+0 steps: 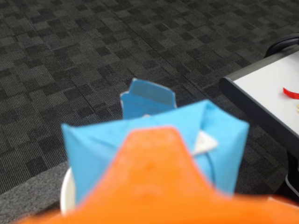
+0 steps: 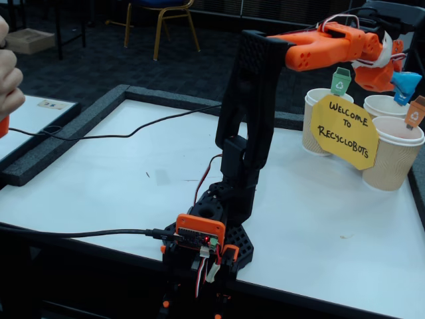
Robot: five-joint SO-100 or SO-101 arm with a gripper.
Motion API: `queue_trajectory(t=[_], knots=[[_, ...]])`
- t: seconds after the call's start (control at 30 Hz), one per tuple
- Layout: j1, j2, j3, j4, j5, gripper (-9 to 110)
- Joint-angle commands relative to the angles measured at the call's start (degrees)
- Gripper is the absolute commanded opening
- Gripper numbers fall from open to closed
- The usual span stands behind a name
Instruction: Sort rubbish by color.
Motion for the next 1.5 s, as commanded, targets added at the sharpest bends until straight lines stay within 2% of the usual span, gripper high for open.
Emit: queue_trajectory(t=[0.0, 0.33, 0.63, 0.83, 0.97, 1.47], knots=[[1.41, 2.55, -4.75, -2.20, -1.05, 11], [1.32, 2.55, -4.13, -1.49, -1.05, 16], [1.32, 2.81, -3.60, -1.14, -1.05, 17], [1.23, 5.80, -3.78, 1.41, -1.05, 9], [0.97, 10.81, -3.08, 5.27, -0.70, 0], [-4.22, 44.91, 19.60, 12.57, -1.05, 0]])
